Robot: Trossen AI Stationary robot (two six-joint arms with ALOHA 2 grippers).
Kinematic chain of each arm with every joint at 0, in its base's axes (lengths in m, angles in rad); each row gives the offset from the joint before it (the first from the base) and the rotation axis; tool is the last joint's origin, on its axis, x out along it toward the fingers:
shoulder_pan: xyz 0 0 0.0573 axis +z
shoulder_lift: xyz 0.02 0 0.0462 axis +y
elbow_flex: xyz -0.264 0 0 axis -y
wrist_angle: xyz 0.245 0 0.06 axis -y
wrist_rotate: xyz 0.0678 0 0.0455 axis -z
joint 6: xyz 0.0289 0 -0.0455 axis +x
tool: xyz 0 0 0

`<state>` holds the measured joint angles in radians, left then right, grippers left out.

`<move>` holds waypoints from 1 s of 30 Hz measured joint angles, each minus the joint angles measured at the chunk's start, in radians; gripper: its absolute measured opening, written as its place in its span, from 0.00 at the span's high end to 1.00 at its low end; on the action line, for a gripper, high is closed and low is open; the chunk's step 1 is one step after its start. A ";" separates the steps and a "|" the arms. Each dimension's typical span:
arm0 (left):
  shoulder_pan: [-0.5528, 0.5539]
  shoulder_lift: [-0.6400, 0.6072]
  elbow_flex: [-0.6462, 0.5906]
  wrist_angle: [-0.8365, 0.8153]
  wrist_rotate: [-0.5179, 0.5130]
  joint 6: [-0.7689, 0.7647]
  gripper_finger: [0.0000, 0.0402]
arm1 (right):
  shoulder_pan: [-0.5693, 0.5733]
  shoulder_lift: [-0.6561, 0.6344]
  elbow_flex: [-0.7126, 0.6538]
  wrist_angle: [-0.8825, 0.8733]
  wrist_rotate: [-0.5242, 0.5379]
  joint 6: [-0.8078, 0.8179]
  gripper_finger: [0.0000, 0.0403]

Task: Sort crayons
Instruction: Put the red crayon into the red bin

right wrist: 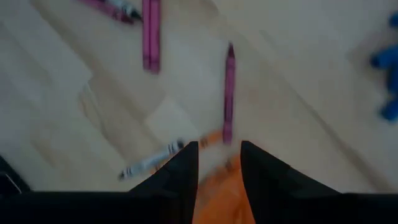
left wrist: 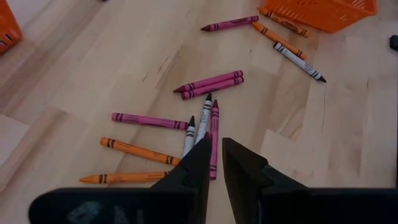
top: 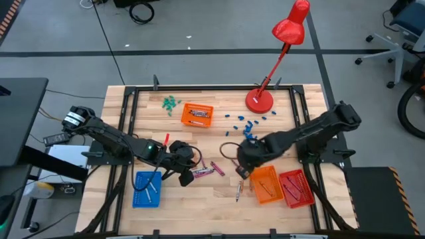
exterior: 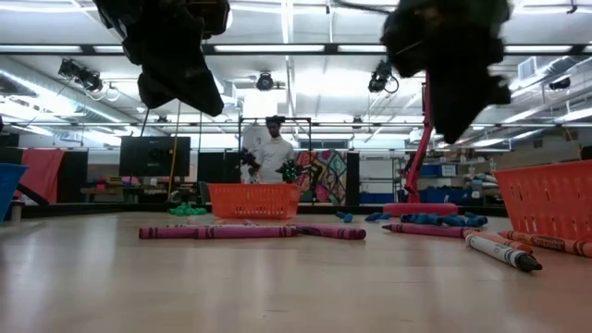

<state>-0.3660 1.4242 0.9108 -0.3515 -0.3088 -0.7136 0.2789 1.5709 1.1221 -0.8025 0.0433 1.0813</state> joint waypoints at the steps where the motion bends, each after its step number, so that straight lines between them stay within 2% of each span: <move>1: 0.000 0.000 0.000 0.001 0.000 0.000 0.87 | -0.019 0.013 0.000 0.022 -0.008 -0.023 0.69; 9: 0.000 0.000 0.000 0.001 0.000 0.000 0.87 | -0.116 0.144 0.000 0.126 -0.073 -0.211 0.67; 13: 0.000 0.000 0.000 0.000 0.000 0.000 0.87 | -0.116 0.207 0.000 0.157 -0.079 -0.292 0.67; 21: -0.002 0.000 0.000 -0.001 0.000 -0.006 0.87 | -0.104 0.298 0.002 0.155 -0.118 -0.326 0.69; 24: -0.002 0.000 0.000 -0.005 0.000 -0.009 0.87 | -0.106 0.303 0.003 0.154 -0.129 -0.342 0.74; 30: -0.002 0.000 0.000 -0.005 0.000 -0.008 0.87 | -0.106 0.304 0.002 0.154 -0.121 -0.367 0.95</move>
<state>-0.3683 1.4242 0.9108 -0.3569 -0.3088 -0.7216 0.1730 1.8744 1.1240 -0.6485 -0.0774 0.7138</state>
